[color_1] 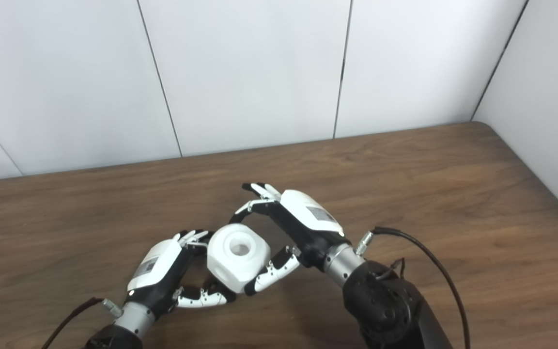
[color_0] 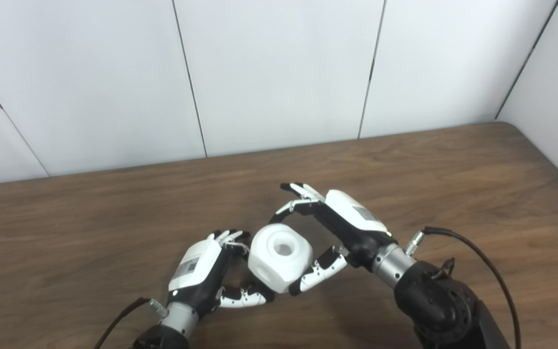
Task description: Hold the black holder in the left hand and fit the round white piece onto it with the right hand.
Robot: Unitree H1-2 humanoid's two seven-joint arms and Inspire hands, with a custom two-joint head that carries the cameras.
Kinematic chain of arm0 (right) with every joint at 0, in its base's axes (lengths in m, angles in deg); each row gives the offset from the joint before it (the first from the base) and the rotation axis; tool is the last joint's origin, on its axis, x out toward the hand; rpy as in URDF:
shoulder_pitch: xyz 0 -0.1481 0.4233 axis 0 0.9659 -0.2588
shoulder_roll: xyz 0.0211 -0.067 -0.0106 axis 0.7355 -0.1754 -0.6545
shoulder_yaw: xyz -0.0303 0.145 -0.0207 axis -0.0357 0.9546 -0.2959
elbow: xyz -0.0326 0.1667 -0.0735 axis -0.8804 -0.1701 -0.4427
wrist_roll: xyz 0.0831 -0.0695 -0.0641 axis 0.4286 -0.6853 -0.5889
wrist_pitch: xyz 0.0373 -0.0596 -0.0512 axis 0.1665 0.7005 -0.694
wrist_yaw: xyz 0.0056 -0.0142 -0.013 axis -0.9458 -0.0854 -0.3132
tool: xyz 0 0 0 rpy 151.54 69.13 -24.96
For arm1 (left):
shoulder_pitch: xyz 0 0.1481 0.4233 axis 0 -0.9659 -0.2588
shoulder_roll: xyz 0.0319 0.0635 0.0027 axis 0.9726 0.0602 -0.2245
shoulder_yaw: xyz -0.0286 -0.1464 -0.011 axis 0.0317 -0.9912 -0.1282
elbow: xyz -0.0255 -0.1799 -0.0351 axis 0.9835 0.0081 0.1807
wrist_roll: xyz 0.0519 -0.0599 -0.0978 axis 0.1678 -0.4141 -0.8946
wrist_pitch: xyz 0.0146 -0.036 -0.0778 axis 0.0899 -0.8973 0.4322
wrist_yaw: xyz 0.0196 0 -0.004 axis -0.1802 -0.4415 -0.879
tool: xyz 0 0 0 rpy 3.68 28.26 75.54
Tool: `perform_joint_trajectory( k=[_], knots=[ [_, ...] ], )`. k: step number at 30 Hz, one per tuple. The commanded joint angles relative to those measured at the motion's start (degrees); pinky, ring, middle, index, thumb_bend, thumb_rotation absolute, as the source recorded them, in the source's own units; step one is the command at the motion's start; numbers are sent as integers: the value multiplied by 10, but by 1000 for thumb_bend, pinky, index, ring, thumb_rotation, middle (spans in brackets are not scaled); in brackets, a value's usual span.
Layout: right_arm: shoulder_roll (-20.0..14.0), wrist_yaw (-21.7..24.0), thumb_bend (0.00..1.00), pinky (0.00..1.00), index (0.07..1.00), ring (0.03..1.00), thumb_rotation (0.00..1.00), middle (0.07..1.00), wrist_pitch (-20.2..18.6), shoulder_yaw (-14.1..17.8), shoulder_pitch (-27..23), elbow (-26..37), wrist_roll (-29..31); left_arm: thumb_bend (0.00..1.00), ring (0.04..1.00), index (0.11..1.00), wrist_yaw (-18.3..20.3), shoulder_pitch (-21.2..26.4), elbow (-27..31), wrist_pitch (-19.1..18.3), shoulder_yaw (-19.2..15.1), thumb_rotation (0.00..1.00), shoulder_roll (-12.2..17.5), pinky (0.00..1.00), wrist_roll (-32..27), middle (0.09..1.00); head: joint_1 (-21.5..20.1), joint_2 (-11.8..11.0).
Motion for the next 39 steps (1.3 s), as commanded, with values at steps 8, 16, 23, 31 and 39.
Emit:
perform_joint_trajectory(
  k=[8, 16, 23, 31, 39],
  knots=[
    [-6, -14, 509, 898, 479, 1000, 134, 978, 23, -7, -13, 12, -5, 517, 947, 482, 14, 8, 12, -6, 13, 45, -6, 1000, 14, 900, 3, 3],
    [-11, -8, 509, 960, 479, 1000, 137, 974, 25, -25, -17, 9, -28, 517, 946, 482, 16, 9, 17, -15, 17, 44, -11, 1000, 19, 900, 6, 3],
    [-6, -6, 509, 973, 480, 1000, 140, 971, 23, -32, -16, 9, -49, 517, 948, 482, 16, 6, 19, -18, 19, 44, -15, 1000, 19, 899, 8, 0],
    [12, -31, 508, 974, 479, 1000, 140, 975, 20, -34, -23, -26, -78, 517, 940, 482, 7, 2, 20, -11, 22, 45, -16, 1000, 23, 892, 7, -3],
    [14, -57, 510, 940, 479, 1000, 136, 968, 20, -29, -37, -85, -92, 517, 944, 481, 7, -1, 25, -18, 26, 45, -17, 1000, 27, 894, 8, -3]
  ],
)
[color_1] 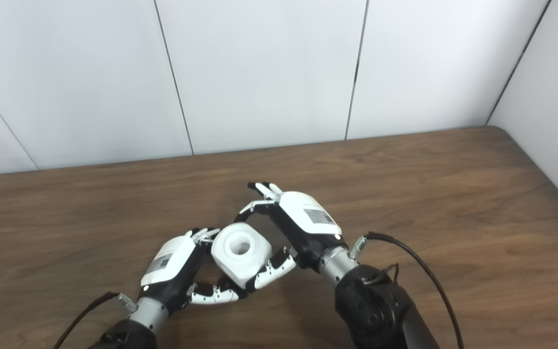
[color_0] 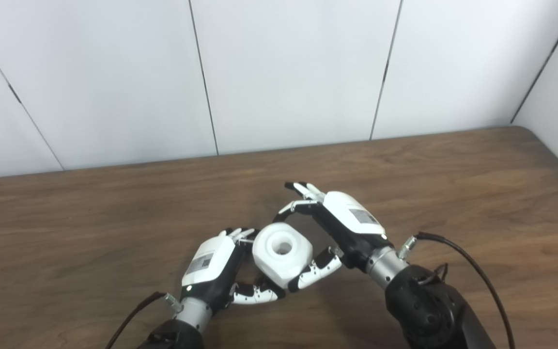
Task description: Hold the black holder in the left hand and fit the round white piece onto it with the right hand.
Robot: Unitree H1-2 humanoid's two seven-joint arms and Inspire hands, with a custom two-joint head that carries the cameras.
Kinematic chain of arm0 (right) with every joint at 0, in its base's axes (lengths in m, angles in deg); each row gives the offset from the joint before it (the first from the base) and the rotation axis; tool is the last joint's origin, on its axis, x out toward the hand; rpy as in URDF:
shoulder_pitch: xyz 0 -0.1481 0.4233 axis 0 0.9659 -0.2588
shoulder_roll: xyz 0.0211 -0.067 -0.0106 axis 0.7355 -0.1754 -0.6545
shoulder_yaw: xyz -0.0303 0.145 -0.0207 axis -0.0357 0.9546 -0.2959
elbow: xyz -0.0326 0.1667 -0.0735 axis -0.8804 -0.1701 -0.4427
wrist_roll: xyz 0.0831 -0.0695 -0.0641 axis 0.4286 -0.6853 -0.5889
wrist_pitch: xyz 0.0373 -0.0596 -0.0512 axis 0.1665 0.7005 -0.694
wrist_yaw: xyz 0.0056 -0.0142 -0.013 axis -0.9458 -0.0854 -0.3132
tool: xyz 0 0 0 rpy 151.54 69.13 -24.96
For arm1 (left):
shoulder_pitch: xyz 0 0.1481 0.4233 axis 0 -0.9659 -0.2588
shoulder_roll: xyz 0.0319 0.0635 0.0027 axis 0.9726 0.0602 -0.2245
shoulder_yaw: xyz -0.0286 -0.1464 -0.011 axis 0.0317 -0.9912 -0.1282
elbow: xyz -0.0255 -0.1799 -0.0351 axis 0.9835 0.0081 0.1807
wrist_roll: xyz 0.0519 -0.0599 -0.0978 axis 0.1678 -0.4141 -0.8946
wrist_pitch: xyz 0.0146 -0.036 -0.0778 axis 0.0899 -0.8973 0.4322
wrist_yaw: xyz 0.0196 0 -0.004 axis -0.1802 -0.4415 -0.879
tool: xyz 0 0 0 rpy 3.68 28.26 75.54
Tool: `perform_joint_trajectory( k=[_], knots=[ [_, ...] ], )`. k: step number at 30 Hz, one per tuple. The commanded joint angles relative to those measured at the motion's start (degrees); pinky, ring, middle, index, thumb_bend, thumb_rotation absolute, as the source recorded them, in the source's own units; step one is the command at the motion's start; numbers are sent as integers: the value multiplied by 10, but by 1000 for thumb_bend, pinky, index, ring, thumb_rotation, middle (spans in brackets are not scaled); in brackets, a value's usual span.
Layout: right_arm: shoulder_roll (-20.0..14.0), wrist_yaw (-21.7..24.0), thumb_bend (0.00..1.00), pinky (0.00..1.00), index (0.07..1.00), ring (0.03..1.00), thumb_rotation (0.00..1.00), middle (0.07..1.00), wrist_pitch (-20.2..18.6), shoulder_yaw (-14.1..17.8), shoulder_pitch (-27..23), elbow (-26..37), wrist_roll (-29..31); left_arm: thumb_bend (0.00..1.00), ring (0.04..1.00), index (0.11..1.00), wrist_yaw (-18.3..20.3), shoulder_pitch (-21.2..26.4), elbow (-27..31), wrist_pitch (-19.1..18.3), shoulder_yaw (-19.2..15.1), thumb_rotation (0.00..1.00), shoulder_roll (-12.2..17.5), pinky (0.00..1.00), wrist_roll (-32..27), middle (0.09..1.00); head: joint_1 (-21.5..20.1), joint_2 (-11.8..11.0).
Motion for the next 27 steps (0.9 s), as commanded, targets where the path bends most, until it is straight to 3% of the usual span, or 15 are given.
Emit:
perform_joint_trajectory(
  k=[1, 10, 27],
  knots=[
    [-5, -9, 510, 934, 479, 1000, 136, 967, -4, 4, -14, -23, -22, 517, 943, 481, 10, 0, 15, 8, 14, 45, -9, 1000, 3, 893, -1, 1],
    [-9, -18, 510, 858, 479, 1000, 138, 948, -14, 8, -10, -47, -18, 517, 945, 481, 11, 1, 15, 6, 15, 45, -8, 1000, 0, 893, 0, 4],
    [-22, 14, 510, 893, 479, 1000, 138, 947, -28, 8, -6, -10, -20, 517, 941, 481, 6, 5, 11, 5, 14, 45, -8, 1000, -1, 891, 0, 3]
  ],
)
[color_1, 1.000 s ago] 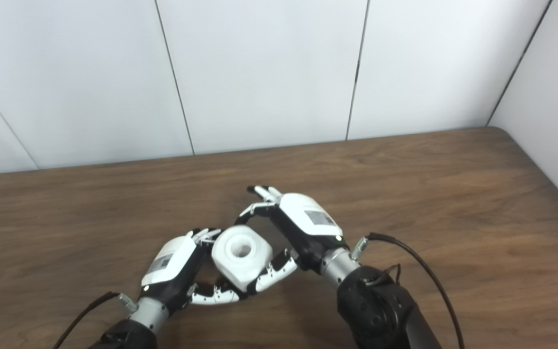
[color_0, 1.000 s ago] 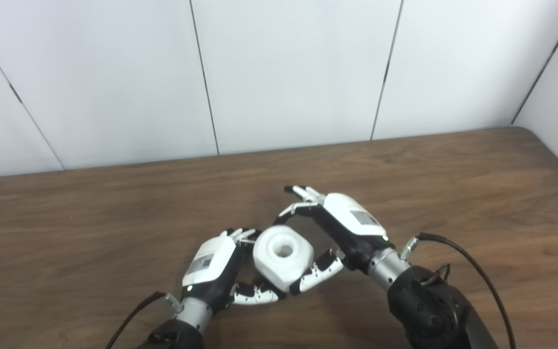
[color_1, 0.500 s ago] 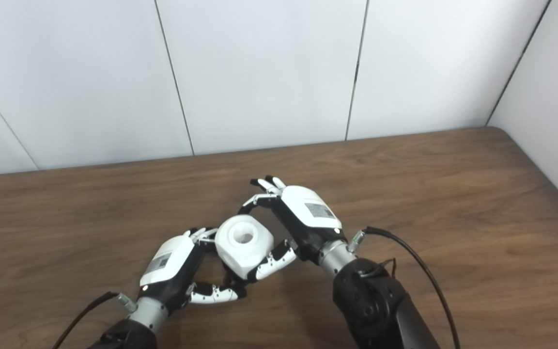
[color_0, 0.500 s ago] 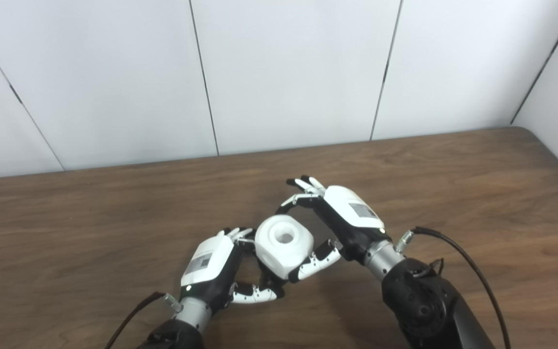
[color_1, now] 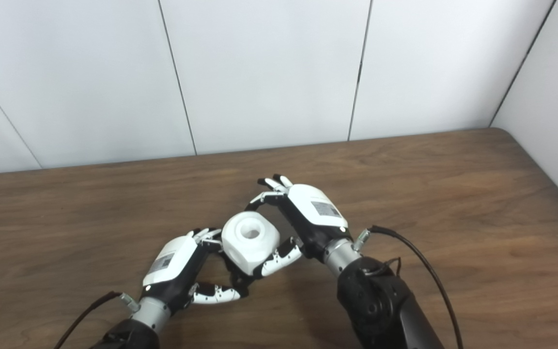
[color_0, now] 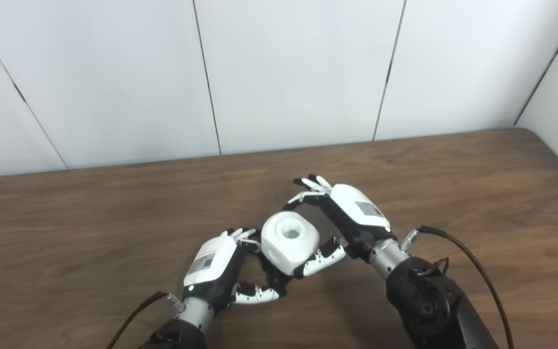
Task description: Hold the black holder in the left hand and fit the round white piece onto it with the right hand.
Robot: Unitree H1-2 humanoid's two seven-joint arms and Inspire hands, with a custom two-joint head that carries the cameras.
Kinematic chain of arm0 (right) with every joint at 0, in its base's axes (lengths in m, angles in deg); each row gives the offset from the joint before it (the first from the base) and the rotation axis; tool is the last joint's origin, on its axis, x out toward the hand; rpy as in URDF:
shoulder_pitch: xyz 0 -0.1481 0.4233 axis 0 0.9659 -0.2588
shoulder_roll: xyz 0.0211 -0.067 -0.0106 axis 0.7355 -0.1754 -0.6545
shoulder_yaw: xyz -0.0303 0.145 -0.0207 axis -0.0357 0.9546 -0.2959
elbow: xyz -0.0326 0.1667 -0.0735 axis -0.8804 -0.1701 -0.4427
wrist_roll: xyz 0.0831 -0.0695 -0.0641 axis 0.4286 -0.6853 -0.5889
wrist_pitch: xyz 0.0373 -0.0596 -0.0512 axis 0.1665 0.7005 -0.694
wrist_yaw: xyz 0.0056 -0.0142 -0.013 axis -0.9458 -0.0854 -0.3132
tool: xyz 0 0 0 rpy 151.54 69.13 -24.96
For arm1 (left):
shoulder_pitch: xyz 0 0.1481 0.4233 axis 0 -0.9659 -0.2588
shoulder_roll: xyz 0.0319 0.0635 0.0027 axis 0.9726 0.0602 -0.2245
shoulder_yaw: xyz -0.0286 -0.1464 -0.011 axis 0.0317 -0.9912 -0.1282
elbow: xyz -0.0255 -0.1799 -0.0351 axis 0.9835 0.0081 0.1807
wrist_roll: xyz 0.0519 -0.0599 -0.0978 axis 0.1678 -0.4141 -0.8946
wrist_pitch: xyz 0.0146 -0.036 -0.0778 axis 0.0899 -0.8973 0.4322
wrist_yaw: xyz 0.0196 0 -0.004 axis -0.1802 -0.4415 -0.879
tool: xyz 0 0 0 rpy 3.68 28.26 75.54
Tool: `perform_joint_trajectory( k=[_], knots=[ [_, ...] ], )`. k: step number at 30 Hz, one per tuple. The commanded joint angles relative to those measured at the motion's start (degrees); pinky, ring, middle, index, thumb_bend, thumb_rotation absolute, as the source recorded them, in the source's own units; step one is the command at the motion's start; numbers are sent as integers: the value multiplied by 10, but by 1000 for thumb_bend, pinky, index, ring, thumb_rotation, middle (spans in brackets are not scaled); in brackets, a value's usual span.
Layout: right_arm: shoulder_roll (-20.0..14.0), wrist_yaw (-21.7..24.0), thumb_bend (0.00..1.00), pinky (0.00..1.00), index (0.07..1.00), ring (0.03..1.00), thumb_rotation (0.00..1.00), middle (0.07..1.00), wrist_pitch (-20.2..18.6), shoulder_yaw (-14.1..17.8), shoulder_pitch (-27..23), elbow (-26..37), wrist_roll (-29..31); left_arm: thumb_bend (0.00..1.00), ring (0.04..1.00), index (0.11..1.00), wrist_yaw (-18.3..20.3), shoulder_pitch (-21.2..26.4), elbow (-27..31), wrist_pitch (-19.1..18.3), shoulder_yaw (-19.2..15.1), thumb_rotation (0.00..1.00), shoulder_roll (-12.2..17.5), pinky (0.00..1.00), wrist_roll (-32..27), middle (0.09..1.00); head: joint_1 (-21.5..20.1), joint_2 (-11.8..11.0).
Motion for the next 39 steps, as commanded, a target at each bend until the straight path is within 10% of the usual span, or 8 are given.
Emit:
perform_joint_trajectory(
  k=[1, 13, 20, 39],
  knots=[
    [-16, 18, 510, 898, 479, 1000, 139, 949, -8, -2, 1, 8, -13, 517, 942, 482, 8, 5, 11, 8, 10, 45, -7, 1000, 2, 892, -1, 1],
    [-22, 95, 512, 953, 495, 1000, 156, 996, -48, 1, -5, 52, 8, 517, 944, 482, 10, 7, 10, 6, 9, 44, -8, 1000, 0, 898, 0, 2],
    [-13, 142, 902, 982, 802, 1000, 384, 1000, -49, 20, -5, 67, 6, 517, 946, 481, 11, 8, 8, 5, 8, 44, -9, 1000, -2, 896, 1, 2],
    [0, 174, 1000, 994, 896, 1000, 420, 1000, -48, 35, -7, 71, -8, 517, 945, 482, 11, 9, 7, 6, 6, 44, -10, 1000, 1, 895, 0, 1]
  ],
)
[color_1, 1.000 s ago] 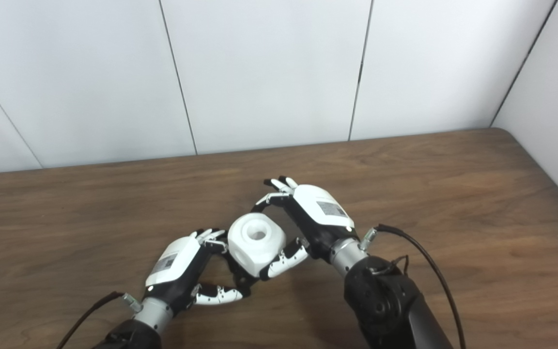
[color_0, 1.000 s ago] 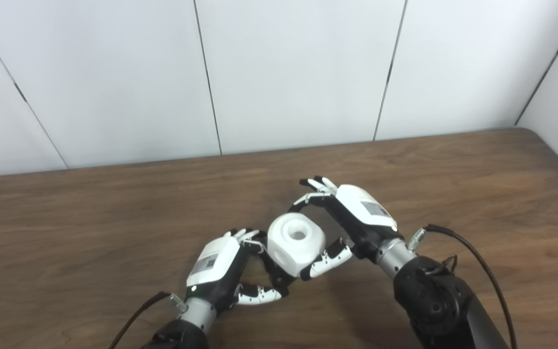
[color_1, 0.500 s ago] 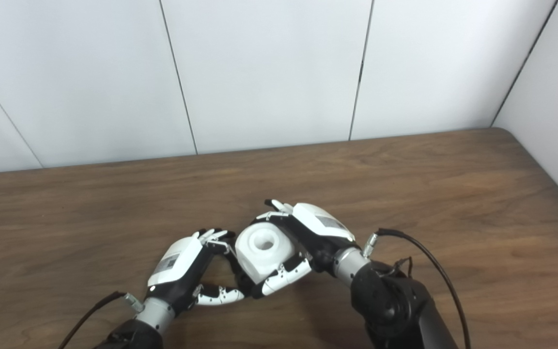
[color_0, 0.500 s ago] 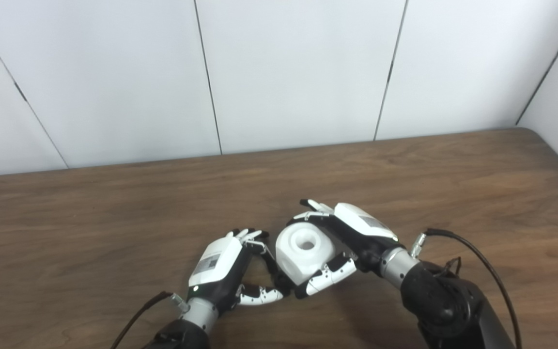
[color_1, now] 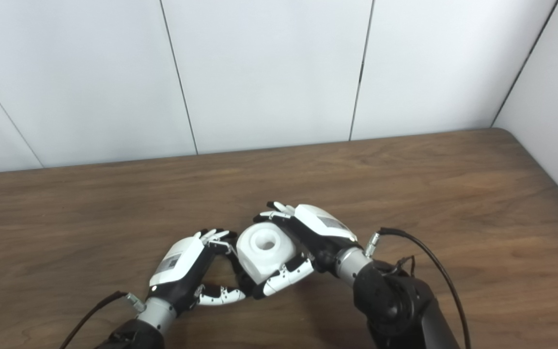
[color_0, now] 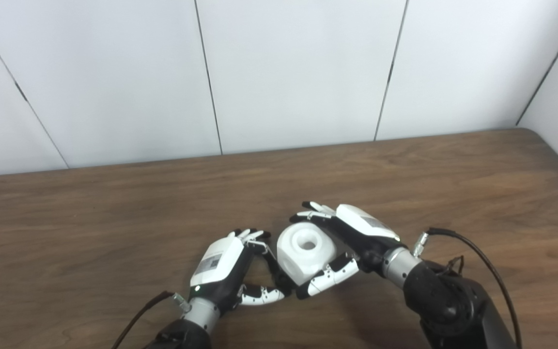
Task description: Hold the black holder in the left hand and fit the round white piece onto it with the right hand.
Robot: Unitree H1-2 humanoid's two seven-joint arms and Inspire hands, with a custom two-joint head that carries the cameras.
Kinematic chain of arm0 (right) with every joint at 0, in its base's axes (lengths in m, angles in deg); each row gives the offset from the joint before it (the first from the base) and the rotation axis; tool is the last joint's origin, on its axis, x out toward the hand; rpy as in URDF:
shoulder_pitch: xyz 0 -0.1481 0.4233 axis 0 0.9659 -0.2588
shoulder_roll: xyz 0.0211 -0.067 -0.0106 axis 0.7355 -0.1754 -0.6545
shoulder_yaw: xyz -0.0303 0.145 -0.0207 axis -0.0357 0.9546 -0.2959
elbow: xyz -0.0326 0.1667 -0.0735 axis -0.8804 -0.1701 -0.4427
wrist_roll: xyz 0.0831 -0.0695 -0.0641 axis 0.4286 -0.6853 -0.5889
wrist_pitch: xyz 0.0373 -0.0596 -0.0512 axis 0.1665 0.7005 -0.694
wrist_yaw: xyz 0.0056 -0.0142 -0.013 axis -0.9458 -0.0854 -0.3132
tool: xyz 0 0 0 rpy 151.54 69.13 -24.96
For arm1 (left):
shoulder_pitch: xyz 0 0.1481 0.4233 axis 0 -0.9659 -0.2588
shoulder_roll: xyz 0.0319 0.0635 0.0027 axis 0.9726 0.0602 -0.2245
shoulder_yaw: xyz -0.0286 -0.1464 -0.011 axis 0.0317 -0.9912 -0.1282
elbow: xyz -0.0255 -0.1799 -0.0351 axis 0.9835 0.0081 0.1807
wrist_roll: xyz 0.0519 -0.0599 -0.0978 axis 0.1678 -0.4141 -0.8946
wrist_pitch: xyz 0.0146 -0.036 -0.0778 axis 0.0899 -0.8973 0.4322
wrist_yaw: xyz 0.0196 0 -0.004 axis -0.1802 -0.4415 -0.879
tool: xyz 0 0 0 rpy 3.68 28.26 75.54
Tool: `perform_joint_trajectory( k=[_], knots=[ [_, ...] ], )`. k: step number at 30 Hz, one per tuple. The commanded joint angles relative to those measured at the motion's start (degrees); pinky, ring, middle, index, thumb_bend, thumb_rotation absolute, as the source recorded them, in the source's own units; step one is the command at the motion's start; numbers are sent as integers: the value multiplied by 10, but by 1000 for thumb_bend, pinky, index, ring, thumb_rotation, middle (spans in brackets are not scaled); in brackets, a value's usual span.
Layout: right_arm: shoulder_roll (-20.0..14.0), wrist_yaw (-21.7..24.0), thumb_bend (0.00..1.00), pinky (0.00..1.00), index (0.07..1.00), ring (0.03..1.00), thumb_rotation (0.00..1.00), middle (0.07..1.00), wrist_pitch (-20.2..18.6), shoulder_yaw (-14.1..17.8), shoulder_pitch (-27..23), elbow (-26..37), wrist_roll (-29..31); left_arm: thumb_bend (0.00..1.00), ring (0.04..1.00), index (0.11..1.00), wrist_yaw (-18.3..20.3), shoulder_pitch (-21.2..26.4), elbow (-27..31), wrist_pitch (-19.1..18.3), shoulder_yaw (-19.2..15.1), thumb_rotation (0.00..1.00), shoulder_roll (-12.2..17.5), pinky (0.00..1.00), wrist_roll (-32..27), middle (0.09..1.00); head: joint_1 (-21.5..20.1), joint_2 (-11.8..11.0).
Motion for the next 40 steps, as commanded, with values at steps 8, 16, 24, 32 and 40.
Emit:
perform_joint_trajectory(
  k=[8, 16, 24, 32, 40],
  knots=[
    [-1, -8, 1000, 972, 960, 1000, 469, 1000, 0, 7, -18, 20, 9, 517, 942, 482, 2, 10, -1, 9, 3, 44, -3, 1000, 2, 894, -2, -2],
    [-31, 20, 1000, 888, 1000, 1000, 555, 1000, 0, 48, -27, 51, 42, 517, 947, 482, 2, 12, -5, 12, 2, 44, -2, 1000, 0, 897, -5, -5],
    [-69, 20, 1000, 943, 1000, 1000, 577, 1000, -1, 91, -23, 76, 93, 517, 942, 482, -3, 11, -9, 19, 0, 44, -1, 1000, -2, 893, -8, -8],
    [-92, 16, 1000, 703, 1000, 1000, 592, 1000, -1, 134, -7, 89, 123, 517, 944, 482, -4, 13, -15, 20, 0, 44, 0, 1000, -1, 895, -10, -13],
    [-120, -7, 1000, 762, 1000, 1000, 616, 1000, -1, 186, 38, 85, 131, 517, 944, 481, -9, 13, -26, 35, -9, 45, 5, 1000, -12, 895, -18, -17]
  ],
)
